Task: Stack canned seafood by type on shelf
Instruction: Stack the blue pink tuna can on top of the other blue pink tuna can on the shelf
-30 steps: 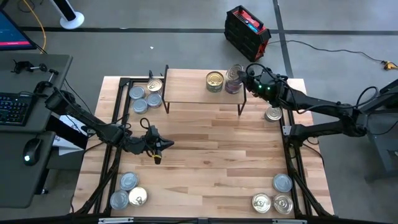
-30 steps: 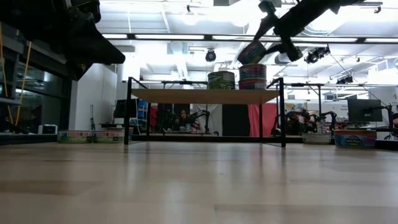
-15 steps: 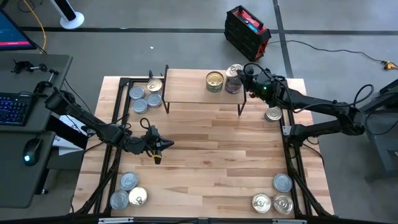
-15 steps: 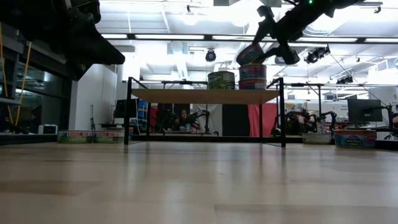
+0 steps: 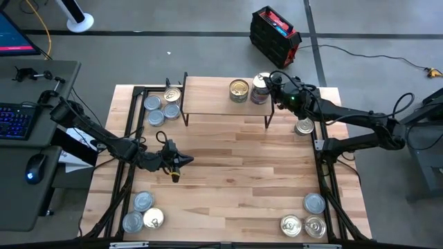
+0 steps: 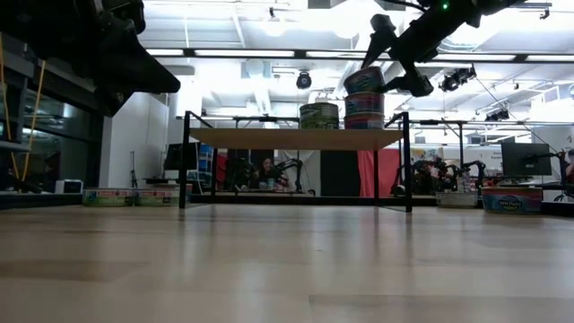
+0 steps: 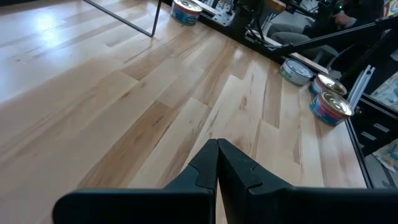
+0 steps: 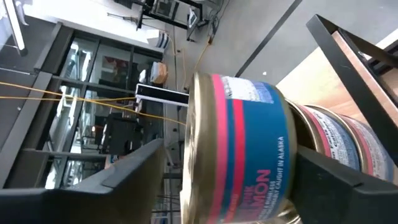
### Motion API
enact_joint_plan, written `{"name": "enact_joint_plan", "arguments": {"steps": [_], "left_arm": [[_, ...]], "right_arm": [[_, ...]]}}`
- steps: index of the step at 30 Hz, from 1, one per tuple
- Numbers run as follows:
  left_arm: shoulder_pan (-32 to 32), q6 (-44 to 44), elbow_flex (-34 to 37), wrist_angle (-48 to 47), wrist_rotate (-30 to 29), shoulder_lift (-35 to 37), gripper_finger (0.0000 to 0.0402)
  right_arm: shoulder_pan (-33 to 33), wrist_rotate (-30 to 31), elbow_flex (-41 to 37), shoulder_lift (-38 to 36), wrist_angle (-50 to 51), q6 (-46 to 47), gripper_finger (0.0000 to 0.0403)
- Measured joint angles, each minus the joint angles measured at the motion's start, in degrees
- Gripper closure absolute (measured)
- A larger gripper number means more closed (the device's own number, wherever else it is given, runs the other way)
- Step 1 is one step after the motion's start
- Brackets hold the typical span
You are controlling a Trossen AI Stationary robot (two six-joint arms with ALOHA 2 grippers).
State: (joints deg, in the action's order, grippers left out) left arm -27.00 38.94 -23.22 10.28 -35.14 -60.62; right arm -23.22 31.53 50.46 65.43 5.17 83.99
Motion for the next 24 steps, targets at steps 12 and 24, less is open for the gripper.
{"name": "enact_joint_plan", "arguments": {"steps": [12,24], "left_arm": [[0.0,-0.07,0.0,-0.15,0.0,0.0,0.0401],[0.0,-0.05,0.0,-0.17,0.0,0.0,0.0402]], "right_arm": [[0.0,-2.63,3.16,-0.02,-0.35,-2.46,0.0063],[0.0,-2.82,3.17,-0.04,1.44,-1.37,0.0063]]}}
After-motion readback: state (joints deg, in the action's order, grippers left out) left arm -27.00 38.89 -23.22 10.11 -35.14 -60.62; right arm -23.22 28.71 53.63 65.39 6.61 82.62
